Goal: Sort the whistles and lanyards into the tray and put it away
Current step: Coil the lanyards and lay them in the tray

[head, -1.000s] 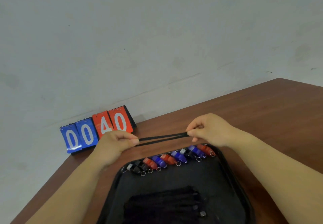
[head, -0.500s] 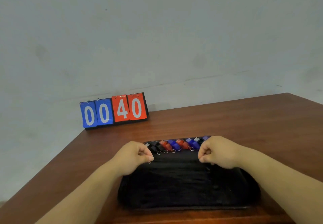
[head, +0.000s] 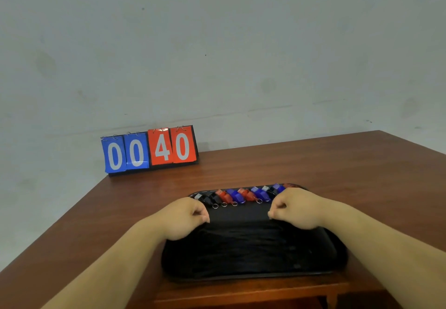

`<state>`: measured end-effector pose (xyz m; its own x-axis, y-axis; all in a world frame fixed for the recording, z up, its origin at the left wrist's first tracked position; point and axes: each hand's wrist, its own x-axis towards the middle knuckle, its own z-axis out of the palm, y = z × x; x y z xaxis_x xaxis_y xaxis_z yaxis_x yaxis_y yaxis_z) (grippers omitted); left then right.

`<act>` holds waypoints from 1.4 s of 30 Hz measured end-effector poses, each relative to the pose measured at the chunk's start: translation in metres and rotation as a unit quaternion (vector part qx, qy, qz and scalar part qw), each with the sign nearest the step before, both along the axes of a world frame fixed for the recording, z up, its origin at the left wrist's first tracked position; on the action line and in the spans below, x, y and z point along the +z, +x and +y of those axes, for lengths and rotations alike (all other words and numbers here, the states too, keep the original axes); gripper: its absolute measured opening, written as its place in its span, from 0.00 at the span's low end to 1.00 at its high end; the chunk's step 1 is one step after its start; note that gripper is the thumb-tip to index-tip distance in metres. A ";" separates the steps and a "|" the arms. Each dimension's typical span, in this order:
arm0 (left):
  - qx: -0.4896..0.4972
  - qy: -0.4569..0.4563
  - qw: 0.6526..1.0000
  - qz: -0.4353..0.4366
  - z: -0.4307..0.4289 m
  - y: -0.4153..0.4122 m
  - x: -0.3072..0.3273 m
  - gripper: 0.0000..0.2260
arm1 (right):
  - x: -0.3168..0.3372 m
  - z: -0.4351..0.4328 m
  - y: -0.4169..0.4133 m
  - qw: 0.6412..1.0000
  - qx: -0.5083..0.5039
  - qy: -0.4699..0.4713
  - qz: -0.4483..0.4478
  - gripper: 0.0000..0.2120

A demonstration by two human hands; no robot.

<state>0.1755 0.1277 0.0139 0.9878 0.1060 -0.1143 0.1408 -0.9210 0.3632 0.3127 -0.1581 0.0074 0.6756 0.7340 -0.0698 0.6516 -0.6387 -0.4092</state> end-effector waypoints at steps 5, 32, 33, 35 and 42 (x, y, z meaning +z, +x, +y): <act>0.017 0.015 1.000 0.001 -0.007 -0.005 0.001 0.14 | 0.006 -0.001 -0.007 1.000 0.009 -0.027 -0.004 0.14; 0.038 0.143 0.985 -0.091 -0.030 -0.030 -0.024 0.15 | -0.002 -0.013 -0.030 0.995 0.023 -0.051 -0.083 0.14; 0.041 0.139 0.985 -0.094 -0.030 -0.031 -0.025 0.16 | -0.001 -0.013 -0.031 0.995 0.023 -0.052 -0.082 0.14; 0.048 0.132 0.985 -0.102 -0.030 -0.033 -0.026 0.16 | 0.000 -0.015 -0.033 0.995 0.021 -0.055 -0.086 0.15; 0.089 0.113 0.982 -0.121 -0.031 -0.046 -0.025 0.21 | 0.001 -0.038 -0.033 0.993 -0.034 -0.028 -0.107 0.25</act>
